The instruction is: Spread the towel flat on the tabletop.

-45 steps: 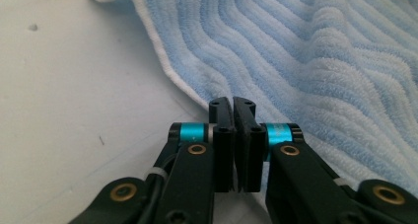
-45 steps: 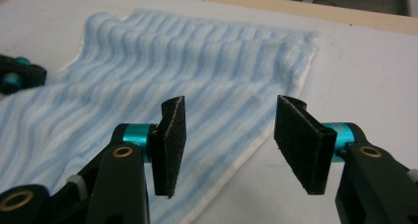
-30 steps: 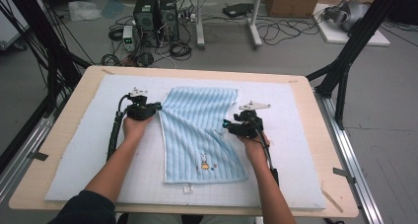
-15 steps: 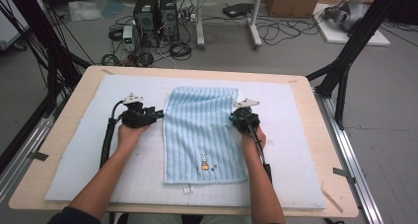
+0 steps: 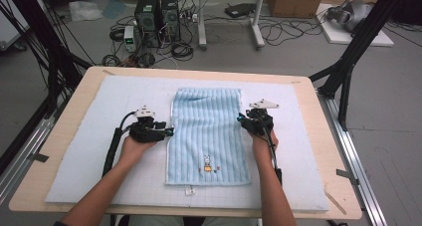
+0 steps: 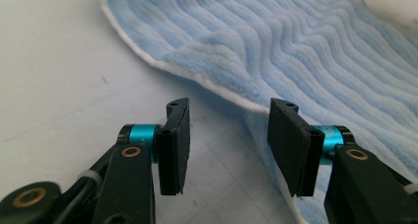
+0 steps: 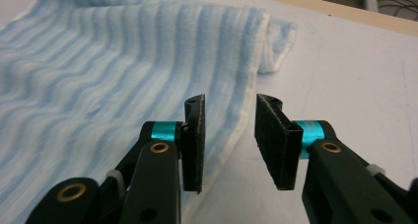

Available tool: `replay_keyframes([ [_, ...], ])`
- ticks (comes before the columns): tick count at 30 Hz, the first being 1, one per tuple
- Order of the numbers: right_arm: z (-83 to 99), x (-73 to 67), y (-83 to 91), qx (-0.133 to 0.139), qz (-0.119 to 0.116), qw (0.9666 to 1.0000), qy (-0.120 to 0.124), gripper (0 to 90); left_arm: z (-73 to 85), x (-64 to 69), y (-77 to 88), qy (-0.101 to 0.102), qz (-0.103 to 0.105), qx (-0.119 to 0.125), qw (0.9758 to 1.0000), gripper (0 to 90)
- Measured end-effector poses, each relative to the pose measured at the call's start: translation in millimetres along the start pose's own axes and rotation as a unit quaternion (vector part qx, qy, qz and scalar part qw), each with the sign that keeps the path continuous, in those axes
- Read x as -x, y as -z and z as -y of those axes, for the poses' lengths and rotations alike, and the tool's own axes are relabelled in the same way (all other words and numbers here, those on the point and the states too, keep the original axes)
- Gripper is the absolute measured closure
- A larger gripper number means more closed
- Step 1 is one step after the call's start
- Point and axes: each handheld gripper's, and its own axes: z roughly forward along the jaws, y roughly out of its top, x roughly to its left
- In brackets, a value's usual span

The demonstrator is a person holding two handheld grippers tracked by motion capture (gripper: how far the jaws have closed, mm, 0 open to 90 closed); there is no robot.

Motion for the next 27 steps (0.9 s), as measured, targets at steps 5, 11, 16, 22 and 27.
replay_keyframes([
  [5, 9.6, -9.3, 18.5, -0.003, -0.020, 0.9996, 0.021, 59.1, 0.7, 7.9, 3.1, -0.020, 0.000, -0.013, 0.9997, 54.3],
  [11, 27.8, -15.1, 21.6, -0.032, -0.063, 0.9973, 0.019, 63.8, 5.5, 9.5, 6.0, -0.008, 0.006, -0.013, 0.9999, 54.2],
  [16, 31.5, -23.5, 11.2, -0.066, -0.053, 0.9951, 0.052, 68.4, 6.0, 11.3, 6.9, -0.008, -0.002, -0.007, 0.9999, 53.3],
  [22, 31.9, -15.0, 16.9, -0.075, -0.016, 0.9963, 0.039, 65.6, 5.1, 7.2, 11.7, 0.001, -0.011, 0.002, 0.9999, 52.8],
  [27, 32.7, -10.3, 26.7, -0.041, -0.040, 0.9983, 0.014, 59.9, 4.1, 7.6, 14.6, 0.004, -0.001, 0.015, 0.9999, 52.8],
])
